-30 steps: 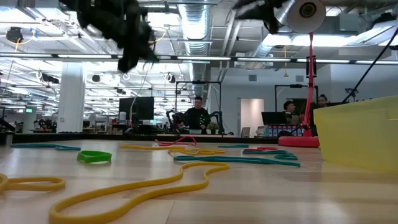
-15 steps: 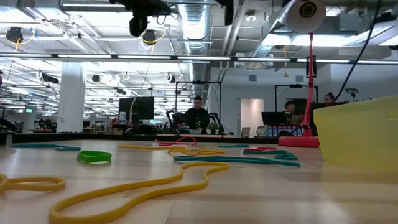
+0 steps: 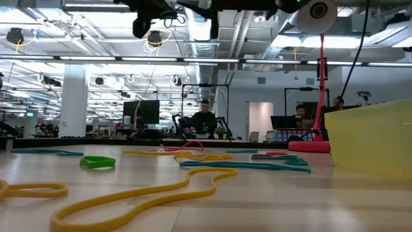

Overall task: Pick and place items into bin
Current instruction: Put the blue rubber band into the yellow bin

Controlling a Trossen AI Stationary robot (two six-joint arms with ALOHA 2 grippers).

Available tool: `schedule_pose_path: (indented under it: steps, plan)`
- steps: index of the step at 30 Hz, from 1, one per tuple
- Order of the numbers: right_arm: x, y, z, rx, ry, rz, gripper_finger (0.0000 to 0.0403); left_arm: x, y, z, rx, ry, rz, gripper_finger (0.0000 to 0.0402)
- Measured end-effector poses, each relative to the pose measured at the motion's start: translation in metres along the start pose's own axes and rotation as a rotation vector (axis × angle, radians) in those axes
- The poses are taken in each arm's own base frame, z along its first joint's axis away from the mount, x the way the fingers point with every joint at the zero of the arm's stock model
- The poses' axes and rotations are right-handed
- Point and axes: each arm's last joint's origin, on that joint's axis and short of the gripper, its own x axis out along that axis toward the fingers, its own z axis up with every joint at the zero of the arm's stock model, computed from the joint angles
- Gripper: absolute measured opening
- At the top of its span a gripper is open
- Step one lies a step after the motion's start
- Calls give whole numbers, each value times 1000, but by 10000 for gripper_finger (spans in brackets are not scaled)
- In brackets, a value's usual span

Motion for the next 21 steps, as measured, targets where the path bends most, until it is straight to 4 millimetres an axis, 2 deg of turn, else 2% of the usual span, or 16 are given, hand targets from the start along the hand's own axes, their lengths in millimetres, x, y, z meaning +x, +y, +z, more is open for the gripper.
schedule_pose_path:
  steps: [6,13,21]
  plan:
    - [8,-3,0,9,39,-53,118,0,0,-1,-2,12,5,0]
    - [7,-5,-3,15,66,-75,118,-3,3,-3,-3,16,75,0]
    - [6,-11,-8,16,90,-175,118,-3,3,-3,12,10,89,0]
